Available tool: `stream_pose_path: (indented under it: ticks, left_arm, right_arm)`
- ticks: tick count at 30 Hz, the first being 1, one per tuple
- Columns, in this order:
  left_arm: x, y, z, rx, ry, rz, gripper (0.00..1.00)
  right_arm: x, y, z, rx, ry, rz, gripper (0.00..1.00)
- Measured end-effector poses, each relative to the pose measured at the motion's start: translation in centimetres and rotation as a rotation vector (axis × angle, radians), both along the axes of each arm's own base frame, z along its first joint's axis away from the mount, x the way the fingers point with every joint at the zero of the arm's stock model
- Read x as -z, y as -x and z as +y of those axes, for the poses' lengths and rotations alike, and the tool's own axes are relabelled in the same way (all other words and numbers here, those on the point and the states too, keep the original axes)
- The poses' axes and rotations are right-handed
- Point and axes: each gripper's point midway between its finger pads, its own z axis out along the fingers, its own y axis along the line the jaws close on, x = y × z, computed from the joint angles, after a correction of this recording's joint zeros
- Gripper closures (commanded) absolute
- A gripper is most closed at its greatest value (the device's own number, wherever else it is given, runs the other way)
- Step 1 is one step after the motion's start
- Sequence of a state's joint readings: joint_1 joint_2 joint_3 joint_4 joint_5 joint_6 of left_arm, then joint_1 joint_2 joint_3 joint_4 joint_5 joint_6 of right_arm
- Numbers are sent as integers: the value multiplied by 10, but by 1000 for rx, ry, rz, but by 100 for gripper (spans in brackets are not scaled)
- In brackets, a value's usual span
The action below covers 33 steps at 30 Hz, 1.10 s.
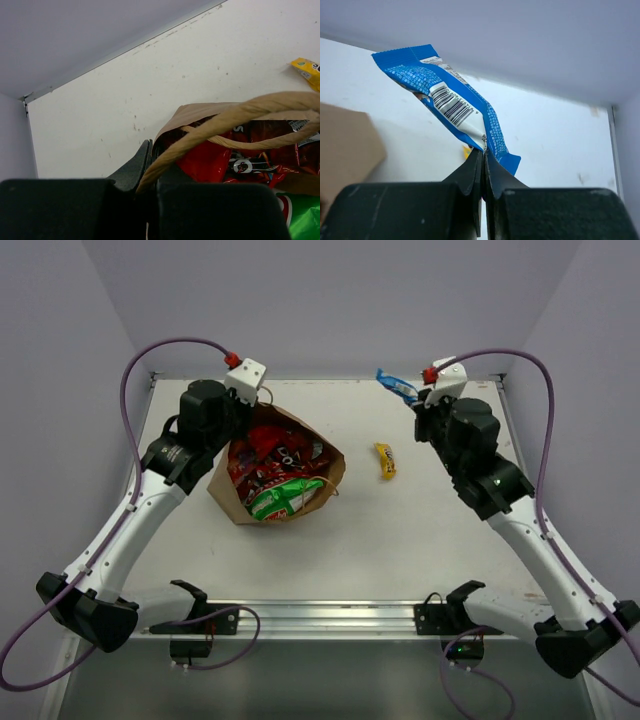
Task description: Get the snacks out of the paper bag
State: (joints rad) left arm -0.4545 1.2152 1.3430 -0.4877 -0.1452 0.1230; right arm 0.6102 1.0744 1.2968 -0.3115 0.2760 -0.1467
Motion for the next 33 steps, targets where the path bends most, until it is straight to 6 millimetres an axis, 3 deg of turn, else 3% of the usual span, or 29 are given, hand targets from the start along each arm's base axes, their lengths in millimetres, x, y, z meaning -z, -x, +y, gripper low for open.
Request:
stream_pose_path:
  ticks: [3,6,10,14,15,16,18,20,23,25,28,30,33]
  left_arm:
    - [0,0,0,-1,-1,0,100]
    - [0,0,0,0,-1,0,100]
    - [0,0,0,4,-3,0,100]
    - [1,2,-1,19,-11,-4,100]
    - [0,3,-1,25,-10,-5,100]
    - [0,4,-2,29,-8,-6,100]
    - [0,6,-3,40,-6,-6,100]
    - [0,7,-3,46,-10,-7,100]
    - [0,8,-2,46,-13,-6,100]
    - [0,8,-2,47,-14,-7,100]
    - [1,8,-2,49,-16,-9,100]
    - [1,8,-2,50,-17,-11,100]
    - [1,8,-2,49,-17,-13,100]
  right_arm:
    - [61,-28,-60,255,-93,154,100]
    - [131,-42,-96,423,-164,326,100]
    - [224,-55,-110,542,-229,562,100]
    - [292,-64,-107,592,-262,738,100]
    - [306,-64,-106,602,-269,778,95]
    - [318,-63,-106,610,-276,813,79]
    - [332,-60,-104,619,-295,860,56]
    - [330,-60,-101,605,-312,867,33]
    - [306,-61,-95,553,-332,821,28]
    - [276,-58,-87,495,-342,759,26]
    - [212,-49,-58,357,-339,631,26]
    - [150,-38,-21,205,-355,505,27]
    - [62,-4,38,-52,-404,348,28]
